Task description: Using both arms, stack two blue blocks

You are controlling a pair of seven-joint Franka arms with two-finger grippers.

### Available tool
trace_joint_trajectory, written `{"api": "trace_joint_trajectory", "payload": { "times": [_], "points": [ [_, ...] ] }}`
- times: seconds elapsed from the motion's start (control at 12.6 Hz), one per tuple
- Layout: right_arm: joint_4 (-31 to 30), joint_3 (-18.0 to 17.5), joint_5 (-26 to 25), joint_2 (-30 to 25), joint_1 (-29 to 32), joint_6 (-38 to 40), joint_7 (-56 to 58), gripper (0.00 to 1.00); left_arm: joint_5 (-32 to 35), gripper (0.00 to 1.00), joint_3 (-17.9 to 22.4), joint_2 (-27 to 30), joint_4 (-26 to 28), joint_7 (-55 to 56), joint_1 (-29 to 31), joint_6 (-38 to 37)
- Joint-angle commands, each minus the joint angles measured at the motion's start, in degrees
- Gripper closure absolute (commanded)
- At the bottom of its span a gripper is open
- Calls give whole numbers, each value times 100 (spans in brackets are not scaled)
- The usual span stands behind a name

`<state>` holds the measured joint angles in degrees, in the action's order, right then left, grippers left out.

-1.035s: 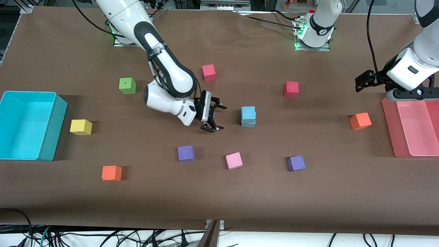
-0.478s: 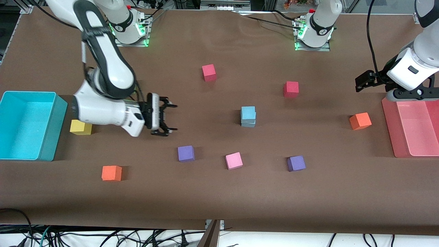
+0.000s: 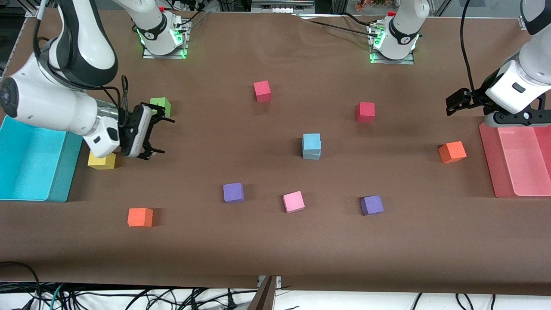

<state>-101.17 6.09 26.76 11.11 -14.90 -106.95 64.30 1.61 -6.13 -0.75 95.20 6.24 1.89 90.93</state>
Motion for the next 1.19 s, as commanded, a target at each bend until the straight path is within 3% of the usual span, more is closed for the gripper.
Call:
{"api": "trace_joint_trajectory", "payload": {
  "times": [0.0,0.32,0.64,0.88,1.12],
  "points": [
    [-96,-55,-862,-433,84,60,-1082,0,-118,0,-28,49,25,-149,75,-5],
    [150,-38,-1094,-636,355,726,-1881,0,-118,0,-28,49,25,-149,75,-5],
    [185,-38,-1927,-1145,409,1053,-3956,0,-118,0,-28,49,25,-149,75,-14],
    [685,-125,-2516,-1181,540,1518,-4950,0,-118,0,-28,49,25,-149,75,-49],
    [1002,-38,-2667,-1207,698,1888,-5276,0,-118,0,-28,49,25,-149,66,-49]
  ]
}}
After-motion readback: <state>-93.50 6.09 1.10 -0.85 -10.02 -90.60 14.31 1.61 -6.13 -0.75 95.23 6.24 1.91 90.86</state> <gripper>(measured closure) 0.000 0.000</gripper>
